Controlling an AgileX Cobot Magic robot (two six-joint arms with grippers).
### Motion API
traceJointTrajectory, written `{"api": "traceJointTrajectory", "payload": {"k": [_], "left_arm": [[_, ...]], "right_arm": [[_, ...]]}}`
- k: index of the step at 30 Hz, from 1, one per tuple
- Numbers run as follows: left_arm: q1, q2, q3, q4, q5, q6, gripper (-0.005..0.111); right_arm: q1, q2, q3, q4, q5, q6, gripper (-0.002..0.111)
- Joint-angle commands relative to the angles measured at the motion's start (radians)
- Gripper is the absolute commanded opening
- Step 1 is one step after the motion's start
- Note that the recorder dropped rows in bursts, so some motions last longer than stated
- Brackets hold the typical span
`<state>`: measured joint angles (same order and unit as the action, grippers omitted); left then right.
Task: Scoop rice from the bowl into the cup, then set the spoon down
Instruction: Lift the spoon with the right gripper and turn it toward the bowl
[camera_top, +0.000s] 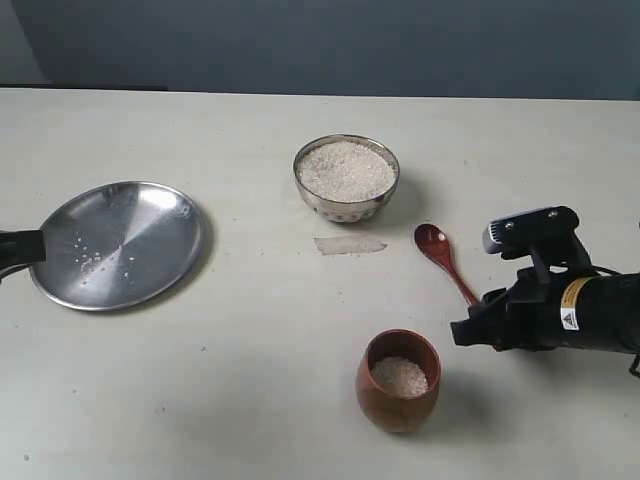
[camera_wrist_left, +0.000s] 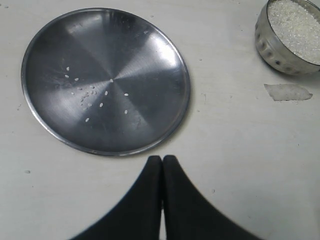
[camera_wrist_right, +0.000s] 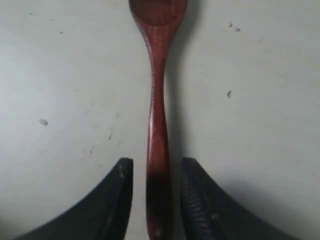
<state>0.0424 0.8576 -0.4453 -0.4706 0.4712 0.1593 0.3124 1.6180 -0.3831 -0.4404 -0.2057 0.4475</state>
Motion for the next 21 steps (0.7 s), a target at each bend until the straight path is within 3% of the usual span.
{"api": "traceJointTrajectory", "payload": {"k": [1, 19, 21], "left_arm": [[-0.006, 0.003, -0.004, 0.002, -0.001, 0.001, 0.0], [-0.006, 0.003, -0.004, 0.002, -0.001, 0.001, 0.0], [-0.006, 0.003, -0.004, 0.002, -0.001, 0.001, 0.0]], "right_arm": [[0.009, 0.003, -0.003, -0.032, -0.003, -0.009, 0.032], [0.009, 0.066, -0.029, 0.0, 0.04, -0.045, 0.032], [0.009, 0.07, -0.032, 0.0, 0.045, -0.045, 0.027]]}}
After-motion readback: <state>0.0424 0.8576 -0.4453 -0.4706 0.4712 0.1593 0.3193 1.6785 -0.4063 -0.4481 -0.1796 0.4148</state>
